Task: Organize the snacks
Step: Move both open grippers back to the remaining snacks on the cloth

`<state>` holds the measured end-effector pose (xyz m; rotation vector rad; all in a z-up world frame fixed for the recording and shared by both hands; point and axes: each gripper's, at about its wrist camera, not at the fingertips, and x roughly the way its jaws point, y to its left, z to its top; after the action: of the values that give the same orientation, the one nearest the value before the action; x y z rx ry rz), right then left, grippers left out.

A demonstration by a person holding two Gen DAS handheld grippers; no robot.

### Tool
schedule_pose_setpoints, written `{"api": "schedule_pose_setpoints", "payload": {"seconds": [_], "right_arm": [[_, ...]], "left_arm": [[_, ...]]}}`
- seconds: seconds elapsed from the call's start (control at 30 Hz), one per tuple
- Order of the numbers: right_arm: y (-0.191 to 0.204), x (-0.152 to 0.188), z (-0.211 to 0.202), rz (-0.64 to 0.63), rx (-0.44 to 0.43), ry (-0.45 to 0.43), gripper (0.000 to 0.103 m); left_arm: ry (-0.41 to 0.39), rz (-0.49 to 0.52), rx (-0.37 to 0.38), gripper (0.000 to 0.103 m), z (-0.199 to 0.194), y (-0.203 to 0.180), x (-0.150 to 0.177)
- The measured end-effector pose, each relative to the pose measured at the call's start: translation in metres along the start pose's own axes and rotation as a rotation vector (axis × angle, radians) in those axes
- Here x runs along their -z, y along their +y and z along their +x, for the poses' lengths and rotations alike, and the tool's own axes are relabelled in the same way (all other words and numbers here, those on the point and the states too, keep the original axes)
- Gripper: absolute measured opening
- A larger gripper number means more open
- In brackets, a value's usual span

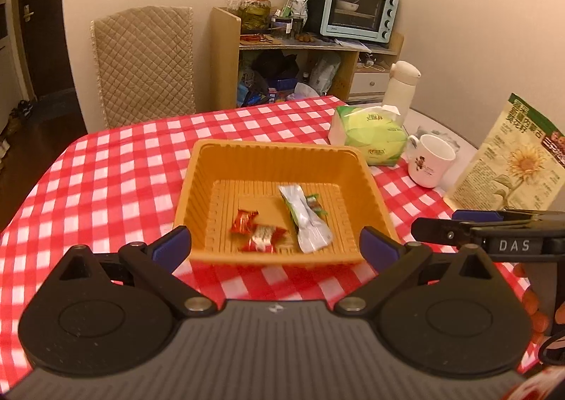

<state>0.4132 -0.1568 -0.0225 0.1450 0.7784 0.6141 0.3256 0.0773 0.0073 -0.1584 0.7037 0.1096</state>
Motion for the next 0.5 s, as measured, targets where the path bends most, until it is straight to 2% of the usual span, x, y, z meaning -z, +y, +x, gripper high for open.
{"api": "schedule_pose_setpoints", "payload": {"seconds": [0.23,0.5], "right_arm": [[0.011,0.027,-0.034,-0.092,-0.038,0.007,0.086],[0.01,0.057,-0.061,-0.121,-0.101,0.032,0.087]], "left_arm": [[0.0,-0.036,-0.009,0.101,-0.043,-0.008,0.033],[0.015,-0.081,-0.053,0.101,-0.082,-0.011,0.072]]}}
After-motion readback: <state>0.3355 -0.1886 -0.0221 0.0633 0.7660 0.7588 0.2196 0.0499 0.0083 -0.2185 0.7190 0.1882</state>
